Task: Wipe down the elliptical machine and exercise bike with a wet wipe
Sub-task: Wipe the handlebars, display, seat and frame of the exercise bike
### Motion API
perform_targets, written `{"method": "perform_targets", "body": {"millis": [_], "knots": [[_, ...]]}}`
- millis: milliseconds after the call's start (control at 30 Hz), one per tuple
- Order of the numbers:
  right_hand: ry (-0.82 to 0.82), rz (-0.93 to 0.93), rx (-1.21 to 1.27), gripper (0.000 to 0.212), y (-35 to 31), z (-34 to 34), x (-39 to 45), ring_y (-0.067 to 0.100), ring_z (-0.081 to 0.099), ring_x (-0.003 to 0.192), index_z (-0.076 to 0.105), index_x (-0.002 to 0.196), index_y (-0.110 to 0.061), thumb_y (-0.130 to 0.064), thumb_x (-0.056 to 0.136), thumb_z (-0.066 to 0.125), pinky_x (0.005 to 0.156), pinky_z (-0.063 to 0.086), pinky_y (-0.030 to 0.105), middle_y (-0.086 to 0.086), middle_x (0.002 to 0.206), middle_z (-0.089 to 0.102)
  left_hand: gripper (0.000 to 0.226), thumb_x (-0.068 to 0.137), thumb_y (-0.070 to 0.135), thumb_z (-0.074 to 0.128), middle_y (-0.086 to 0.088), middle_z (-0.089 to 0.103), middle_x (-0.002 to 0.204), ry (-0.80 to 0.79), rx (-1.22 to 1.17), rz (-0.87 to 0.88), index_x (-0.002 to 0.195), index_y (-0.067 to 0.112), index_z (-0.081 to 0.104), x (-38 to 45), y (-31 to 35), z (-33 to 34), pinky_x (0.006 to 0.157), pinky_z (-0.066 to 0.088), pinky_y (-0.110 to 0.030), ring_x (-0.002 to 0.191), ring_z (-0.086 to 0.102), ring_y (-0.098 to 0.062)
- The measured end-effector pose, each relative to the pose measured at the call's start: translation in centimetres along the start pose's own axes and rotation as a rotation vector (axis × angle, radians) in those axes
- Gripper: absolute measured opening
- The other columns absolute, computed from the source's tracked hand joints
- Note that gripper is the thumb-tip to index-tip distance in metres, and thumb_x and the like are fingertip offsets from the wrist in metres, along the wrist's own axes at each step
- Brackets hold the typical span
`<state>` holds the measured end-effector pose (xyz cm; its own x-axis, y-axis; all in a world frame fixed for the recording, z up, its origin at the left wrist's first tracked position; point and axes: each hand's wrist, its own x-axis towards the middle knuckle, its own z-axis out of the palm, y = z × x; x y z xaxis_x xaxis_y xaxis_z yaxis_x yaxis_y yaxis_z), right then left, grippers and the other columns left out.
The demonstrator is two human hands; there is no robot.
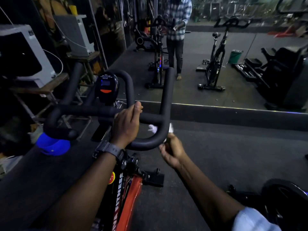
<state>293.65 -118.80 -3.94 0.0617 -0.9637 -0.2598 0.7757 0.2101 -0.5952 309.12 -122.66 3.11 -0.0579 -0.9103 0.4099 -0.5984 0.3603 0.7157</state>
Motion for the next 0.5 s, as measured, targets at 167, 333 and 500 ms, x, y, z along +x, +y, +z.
{"method": "perform_targets", "body": {"millis": [167, 333, 500], "knots": [[-0.074, 0.240, 0.188, 0.040, 6.6, 1.2, -2.4, 0.014, 0.067, 0.087, 0.064, 0.113, 0.002, 0.014, 0.082, 0.043, 0.082, 0.059, 0.026, 0.011, 0.111, 0.068, 0.077, 0.088, 0.084, 0.014, 0.010, 0.078, 0.098, -0.032, -0.189, -0.098, 0.092, 0.034, 0.072, 0.2, -0.7, -0.1, 0.107, 0.046, -0.045, 0.105, 0.070, -0.010], [-0.074, 0.350, 0.146, 0.017, 10.4, 5.5, 0.6, 0.012, 0.065, 0.075, 0.062, 0.100, 0.001, 0.003, 0.095, 0.045, 0.086, 0.055, 0.027, 0.010, 0.088, 0.067, 0.075, 0.093, 0.070, 0.017, 0.000, 0.078, 0.090, -0.055, -0.442, -0.187, 0.091, 0.022, 0.075, 0.5, -0.6, -0.6, 0.102, 0.043, -0.032, 0.099, 0.071, -0.010], [-0.063, 0.392, 0.192, 0.018, 9.9, 5.4, 0.3, 0.019, 0.068, 0.079, 0.062, 0.103, 0.005, 0.004, 0.088, 0.053, 0.080, 0.059, 0.030, 0.017, 0.096, 0.068, 0.078, 0.096, 0.065, 0.014, -0.010, 0.078, 0.093, -0.068, -0.592, -0.276, 0.092, 0.015, 0.074, 1.2, -1.8, -1.5, 0.104, 0.040, -0.034, 0.098, 0.071, -0.014]]}}
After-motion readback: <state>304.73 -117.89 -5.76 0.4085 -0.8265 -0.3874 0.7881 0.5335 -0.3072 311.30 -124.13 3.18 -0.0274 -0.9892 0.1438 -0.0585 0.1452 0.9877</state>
